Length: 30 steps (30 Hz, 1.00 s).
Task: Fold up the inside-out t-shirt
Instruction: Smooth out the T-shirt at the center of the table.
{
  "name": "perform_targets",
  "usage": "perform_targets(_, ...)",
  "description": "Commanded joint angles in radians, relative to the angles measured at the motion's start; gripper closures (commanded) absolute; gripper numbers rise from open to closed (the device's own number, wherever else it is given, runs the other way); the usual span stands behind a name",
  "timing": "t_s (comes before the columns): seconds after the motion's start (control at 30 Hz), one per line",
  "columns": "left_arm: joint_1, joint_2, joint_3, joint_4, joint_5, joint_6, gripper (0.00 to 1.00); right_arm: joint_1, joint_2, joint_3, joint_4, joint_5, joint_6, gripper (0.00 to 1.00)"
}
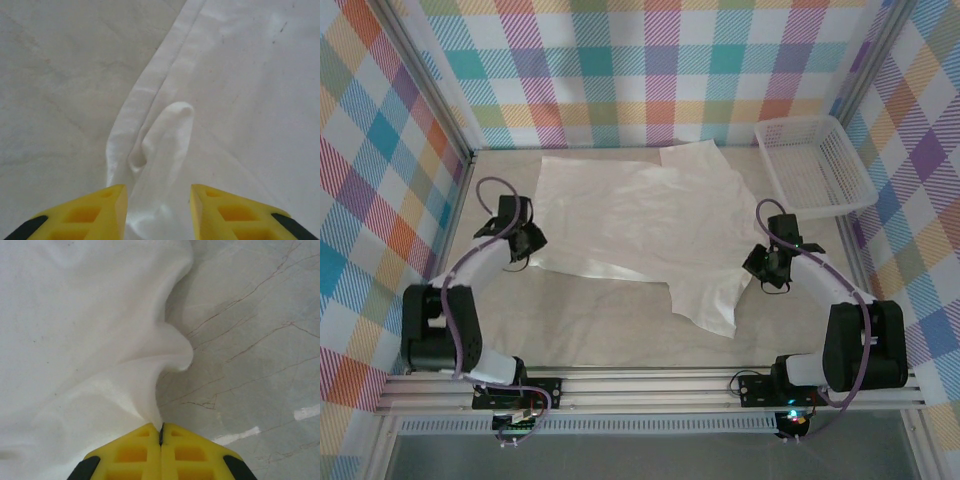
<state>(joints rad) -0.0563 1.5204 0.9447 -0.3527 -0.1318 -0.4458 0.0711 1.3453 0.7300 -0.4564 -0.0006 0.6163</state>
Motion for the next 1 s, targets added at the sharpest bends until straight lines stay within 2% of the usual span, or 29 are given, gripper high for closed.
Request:
perform_targets(0.0,-0.036,0.137,0.119,-0.056,-0.096,0.033,0.63,-0.005,0.007,0.031,0.008,-0.026,0.002,1.00)
perform_targets(0.17,-0.037,0.284,0.213,-0.029,-0.079,0.046,0.64,-0.006,-0.006,0.022,-0.001,-0.015,-0.007,1.00)
perform_targets(0.37,-0.022,0.346,0.273,-0.114,-0.171,0.044,0.80,-0.006,-0.022,0.023,-0.007,-0.010,-0.006,1.00)
perform_targets(0.47,-0.001,0.336,0.273,-0.121,-0.168,0.038,0.99,-0.005,-0.016,0.031,-0.008,-0.013,-0.007,1.00)
perform_targets(0.53,0.019,0.304,0.260,-0.120,-0.144,0.022,1.00,-0.005,-0.019,0.036,-0.020,-0.007,-0.009,1.00)
perform_targets(0.6,0.054,0.236,0.212,-0.082,-0.070,-0.011,1.00,-0.008,-0.035,0.029,-0.024,0.005,-0.005,1.00)
perform_targets(0.7,0.131,0.127,0.090,0.026,0.107,-0.093,1.00,-0.021,-0.053,0.006,-0.020,0.007,0.013,1.00)
perform_targets(0.87,0.194,0.070,-0.035,0.175,0.326,-0.161,1.00,-0.030,-0.027,-0.013,-0.006,-0.010,0.023,1.00)
perform_targets(0.97,0.206,0.053,-0.079,0.242,0.449,-0.205,0.90,-0.030,-0.015,-0.003,-0.010,-0.026,0.022,1.00)
